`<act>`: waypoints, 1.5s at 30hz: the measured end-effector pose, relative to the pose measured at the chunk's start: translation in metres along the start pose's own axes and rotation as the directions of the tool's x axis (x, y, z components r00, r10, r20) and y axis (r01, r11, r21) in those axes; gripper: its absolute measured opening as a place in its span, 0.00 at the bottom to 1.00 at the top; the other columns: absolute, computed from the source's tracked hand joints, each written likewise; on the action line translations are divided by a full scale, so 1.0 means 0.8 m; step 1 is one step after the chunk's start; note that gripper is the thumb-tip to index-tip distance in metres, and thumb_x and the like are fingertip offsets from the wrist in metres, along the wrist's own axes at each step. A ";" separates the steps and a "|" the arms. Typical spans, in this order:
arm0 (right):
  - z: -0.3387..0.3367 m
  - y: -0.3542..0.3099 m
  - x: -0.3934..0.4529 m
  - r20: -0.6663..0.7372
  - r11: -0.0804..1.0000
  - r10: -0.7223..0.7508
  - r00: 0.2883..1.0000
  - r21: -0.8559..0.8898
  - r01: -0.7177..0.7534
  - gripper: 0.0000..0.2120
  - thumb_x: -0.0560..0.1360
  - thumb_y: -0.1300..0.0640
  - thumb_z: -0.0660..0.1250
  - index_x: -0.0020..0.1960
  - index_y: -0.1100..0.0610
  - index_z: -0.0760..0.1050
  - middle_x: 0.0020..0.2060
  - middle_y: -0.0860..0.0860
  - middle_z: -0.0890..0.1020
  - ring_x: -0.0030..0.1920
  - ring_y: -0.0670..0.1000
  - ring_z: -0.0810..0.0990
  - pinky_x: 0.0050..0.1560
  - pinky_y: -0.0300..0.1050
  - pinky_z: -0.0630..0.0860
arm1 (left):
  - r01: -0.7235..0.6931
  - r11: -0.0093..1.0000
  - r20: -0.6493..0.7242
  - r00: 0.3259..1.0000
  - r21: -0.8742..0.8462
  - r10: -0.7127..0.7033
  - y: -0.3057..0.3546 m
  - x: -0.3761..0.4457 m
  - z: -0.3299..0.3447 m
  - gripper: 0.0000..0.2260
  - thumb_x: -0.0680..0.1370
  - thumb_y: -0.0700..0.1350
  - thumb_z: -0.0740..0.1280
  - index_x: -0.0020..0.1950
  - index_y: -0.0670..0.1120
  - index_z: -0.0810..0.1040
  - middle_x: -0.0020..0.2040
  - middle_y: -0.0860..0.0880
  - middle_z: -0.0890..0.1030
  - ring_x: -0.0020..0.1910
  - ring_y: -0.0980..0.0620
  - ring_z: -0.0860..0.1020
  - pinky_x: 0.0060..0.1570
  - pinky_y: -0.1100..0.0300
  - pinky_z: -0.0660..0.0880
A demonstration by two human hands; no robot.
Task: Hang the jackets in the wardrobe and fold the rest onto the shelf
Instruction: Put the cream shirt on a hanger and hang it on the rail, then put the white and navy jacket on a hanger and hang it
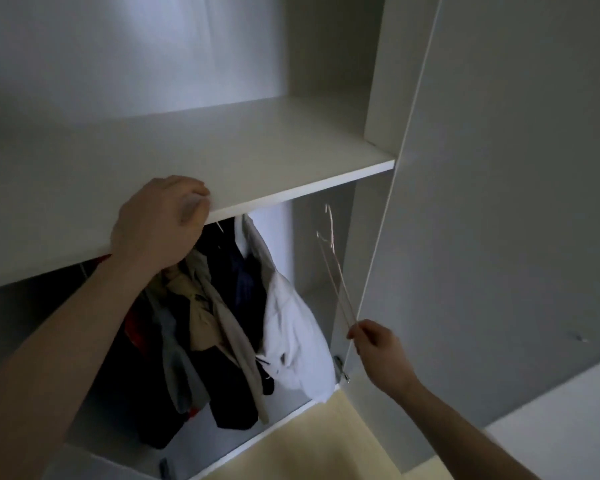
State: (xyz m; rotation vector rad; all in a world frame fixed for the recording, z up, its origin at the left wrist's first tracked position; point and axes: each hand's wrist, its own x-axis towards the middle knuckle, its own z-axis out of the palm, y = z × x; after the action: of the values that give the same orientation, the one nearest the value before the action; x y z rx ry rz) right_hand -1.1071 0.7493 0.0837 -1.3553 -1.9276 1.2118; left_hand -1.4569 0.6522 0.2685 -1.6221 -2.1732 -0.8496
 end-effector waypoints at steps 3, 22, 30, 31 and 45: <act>-0.034 0.006 -0.082 0.024 1.000 -0.006 1.000 -0.031 0.007 0.14 0.84 0.59 0.62 0.43 0.52 0.81 0.29 0.48 0.77 0.28 0.42 0.73 0.35 0.39 0.70 | -0.160 0.959 -0.087 0.986 -0.233 0.143 0.043 -0.044 0.012 0.06 0.80 0.41 0.69 0.54 0.48 0.83 0.60 0.53 0.82 0.60 0.49 0.79 0.62 0.55 0.73; -0.289 0.152 -0.638 -0.404 0.963 0.262 0.877 0.056 -0.262 0.22 0.78 0.36 0.59 0.48 0.53 0.82 0.31 0.47 0.63 0.33 0.48 0.63 0.36 0.46 0.61 | -0.131 0.841 0.569 0.681 -0.526 0.461 0.398 -0.370 0.177 0.30 0.78 0.52 0.72 0.78 0.52 0.66 0.79 0.50 0.65 0.79 0.46 0.60 0.76 0.47 0.61; -0.376 0.228 -0.880 -0.483 0.910 0.391 0.784 0.333 -0.248 0.20 0.80 0.40 0.62 0.39 0.54 0.77 0.29 0.46 0.65 0.31 0.47 0.62 0.33 0.38 0.59 | 0.009 0.667 0.551 0.572 -0.745 0.608 0.656 -0.554 0.185 0.21 0.77 0.47 0.75 0.67 0.55 0.71 0.64 0.56 0.74 0.67 0.53 0.72 0.65 0.55 0.68; -0.384 0.233 -0.907 -0.497 0.898 0.406 0.767 0.375 -0.232 0.20 0.80 0.41 0.63 0.38 0.54 0.76 0.28 0.48 0.65 0.30 0.48 0.61 0.32 0.38 0.59 | 0.039 0.655 0.563 0.553 -0.754 0.615 0.685 -0.576 0.183 0.25 0.77 0.47 0.75 0.70 0.53 0.69 0.66 0.56 0.72 0.68 0.55 0.71 0.67 0.55 0.67; -0.438 0.341 -1.179 -0.709 0.730 0.659 0.250 0.523 -0.439 0.21 0.79 0.35 0.63 0.43 0.49 0.84 0.27 0.43 0.73 0.26 0.41 0.68 0.29 0.33 0.64 | -0.232 0.401 0.382 0.124 -0.886 0.916 1.032 -0.779 0.178 0.10 0.75 0.40 0.77 0.40 0.55 0.82 0.42 0.57 0.82 0.46 0.58 0.80 0.48 0.58 0.72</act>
State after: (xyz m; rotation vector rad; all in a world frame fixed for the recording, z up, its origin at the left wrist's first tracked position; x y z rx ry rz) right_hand -0.3334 0.0508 0.1091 -2.0624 -0.5154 0.6471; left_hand -0.4661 0.4184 0.0387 -3.6959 -0.9763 -0.4331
